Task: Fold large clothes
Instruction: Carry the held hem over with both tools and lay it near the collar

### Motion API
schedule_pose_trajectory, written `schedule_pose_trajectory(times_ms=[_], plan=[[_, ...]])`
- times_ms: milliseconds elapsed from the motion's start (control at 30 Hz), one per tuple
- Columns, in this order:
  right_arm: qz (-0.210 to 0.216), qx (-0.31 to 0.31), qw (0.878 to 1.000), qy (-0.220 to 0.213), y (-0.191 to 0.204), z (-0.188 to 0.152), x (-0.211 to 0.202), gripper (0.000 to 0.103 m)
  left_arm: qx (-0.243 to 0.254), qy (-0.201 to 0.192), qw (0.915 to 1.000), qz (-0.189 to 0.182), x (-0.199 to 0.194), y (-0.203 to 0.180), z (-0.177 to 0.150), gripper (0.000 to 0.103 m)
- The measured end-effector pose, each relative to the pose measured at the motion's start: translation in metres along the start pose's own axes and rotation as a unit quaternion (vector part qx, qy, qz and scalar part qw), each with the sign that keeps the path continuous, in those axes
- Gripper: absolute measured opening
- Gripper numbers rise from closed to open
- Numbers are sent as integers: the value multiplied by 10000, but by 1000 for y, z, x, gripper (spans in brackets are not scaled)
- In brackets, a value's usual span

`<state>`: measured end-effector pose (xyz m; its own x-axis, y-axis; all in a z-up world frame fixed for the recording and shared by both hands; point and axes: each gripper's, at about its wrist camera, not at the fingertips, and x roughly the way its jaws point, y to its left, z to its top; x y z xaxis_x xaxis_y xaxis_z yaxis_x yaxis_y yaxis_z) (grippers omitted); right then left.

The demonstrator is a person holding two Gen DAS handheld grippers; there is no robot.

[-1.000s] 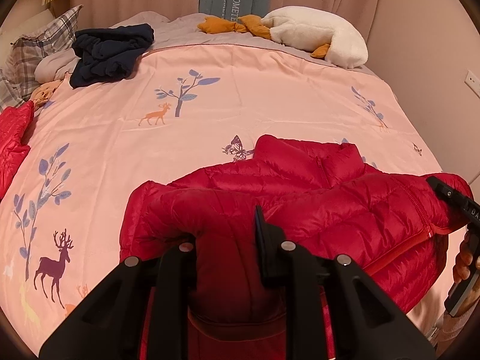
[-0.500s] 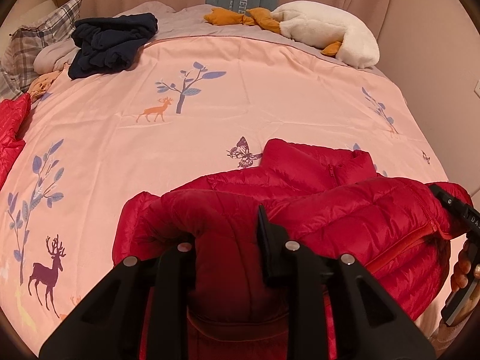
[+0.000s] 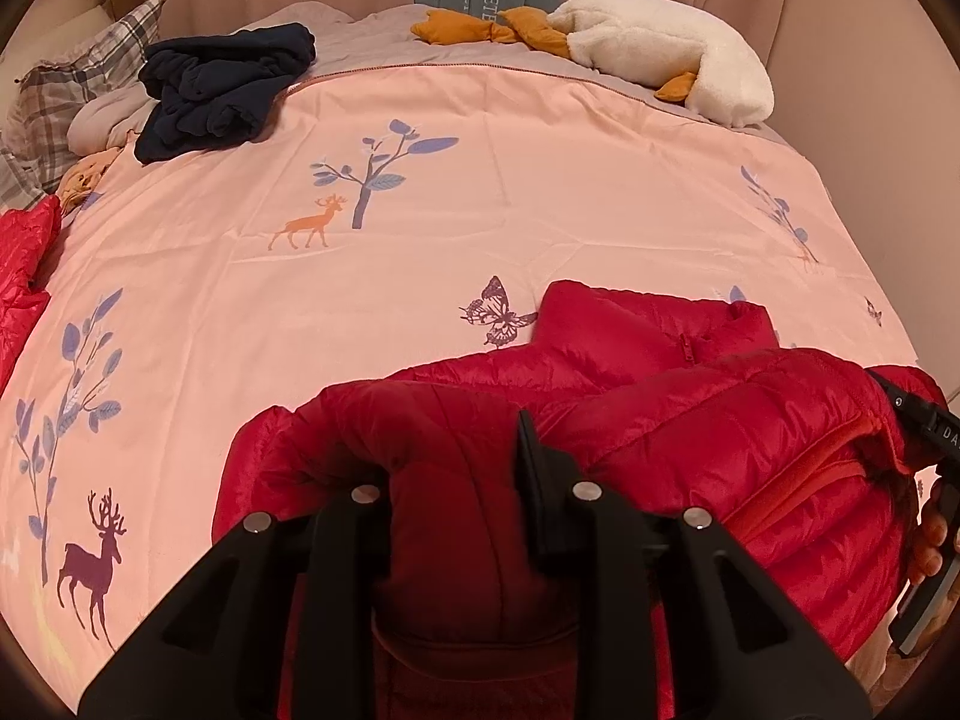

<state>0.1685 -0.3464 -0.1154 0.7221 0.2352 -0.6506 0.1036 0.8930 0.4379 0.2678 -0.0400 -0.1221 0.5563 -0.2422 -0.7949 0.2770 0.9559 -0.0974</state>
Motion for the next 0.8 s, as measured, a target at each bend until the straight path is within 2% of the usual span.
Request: schedule_pose_trajectory(times_ms=[800], plan=[[30, 278, 9994, 184, -11, 4, 20, 25, -108, 124, 9999, 23, 21, 3, 7, 30]])
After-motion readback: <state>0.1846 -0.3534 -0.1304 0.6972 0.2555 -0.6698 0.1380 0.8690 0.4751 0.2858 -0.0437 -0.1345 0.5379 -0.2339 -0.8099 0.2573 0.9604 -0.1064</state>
